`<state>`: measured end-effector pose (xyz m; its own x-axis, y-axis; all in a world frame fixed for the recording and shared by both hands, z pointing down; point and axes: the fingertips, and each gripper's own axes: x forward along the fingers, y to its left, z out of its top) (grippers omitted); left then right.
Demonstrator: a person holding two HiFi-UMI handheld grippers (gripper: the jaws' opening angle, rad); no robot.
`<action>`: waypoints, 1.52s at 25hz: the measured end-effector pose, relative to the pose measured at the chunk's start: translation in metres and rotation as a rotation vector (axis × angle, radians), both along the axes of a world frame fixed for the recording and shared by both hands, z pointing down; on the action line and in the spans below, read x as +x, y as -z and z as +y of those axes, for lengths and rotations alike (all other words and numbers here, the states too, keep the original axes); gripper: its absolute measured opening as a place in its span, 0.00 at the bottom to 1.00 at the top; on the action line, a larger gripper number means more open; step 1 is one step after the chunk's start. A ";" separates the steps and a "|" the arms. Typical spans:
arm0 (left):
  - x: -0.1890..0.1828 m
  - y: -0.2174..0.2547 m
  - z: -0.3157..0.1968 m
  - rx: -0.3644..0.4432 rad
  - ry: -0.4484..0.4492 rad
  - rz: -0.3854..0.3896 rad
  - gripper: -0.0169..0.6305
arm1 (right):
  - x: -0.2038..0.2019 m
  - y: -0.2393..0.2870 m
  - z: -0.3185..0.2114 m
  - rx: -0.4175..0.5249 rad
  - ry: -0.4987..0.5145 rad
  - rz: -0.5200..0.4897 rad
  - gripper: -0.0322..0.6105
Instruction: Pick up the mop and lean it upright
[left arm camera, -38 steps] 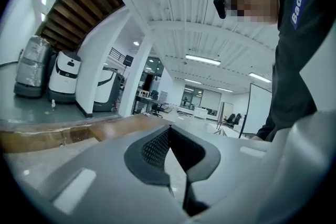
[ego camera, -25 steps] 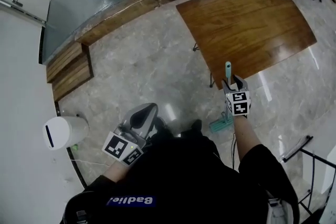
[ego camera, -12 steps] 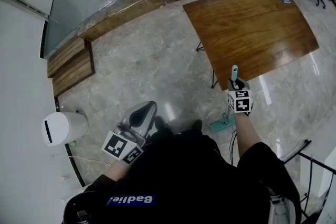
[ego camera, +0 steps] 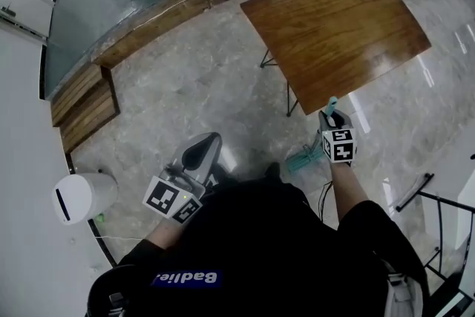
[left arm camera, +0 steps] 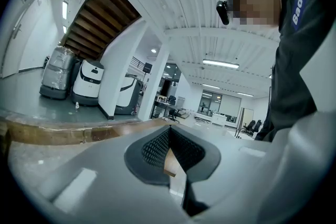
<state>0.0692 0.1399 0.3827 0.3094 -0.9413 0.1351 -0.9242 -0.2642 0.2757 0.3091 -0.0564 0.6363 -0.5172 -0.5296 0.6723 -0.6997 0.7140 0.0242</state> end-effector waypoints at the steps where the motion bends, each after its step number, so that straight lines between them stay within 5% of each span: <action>1: -0.001 0.000 0.001 0.004 -0.007 0.005 0.05 | 0.001 0.004 0.005 0.003 -0.006 -0.001 0.22; 11: -0.025 -0.001 0.017 0.035 -0.051 0.045 0.05 | -0.001 0.037 0.052 0.017 -0.058 -0.011 0.21; 19: -0.037 -0.002 0.025 0.058 -0.078 0.064 0.05 | -0.052 0.075 0.071 0.044 -0.050 -0.115 0.21; 38: -0.070 0.011 0.048 0.101 -0.040 0.009 0.05 | -0.189 0.169 0.140 0.096 0.261 -0.284 0.21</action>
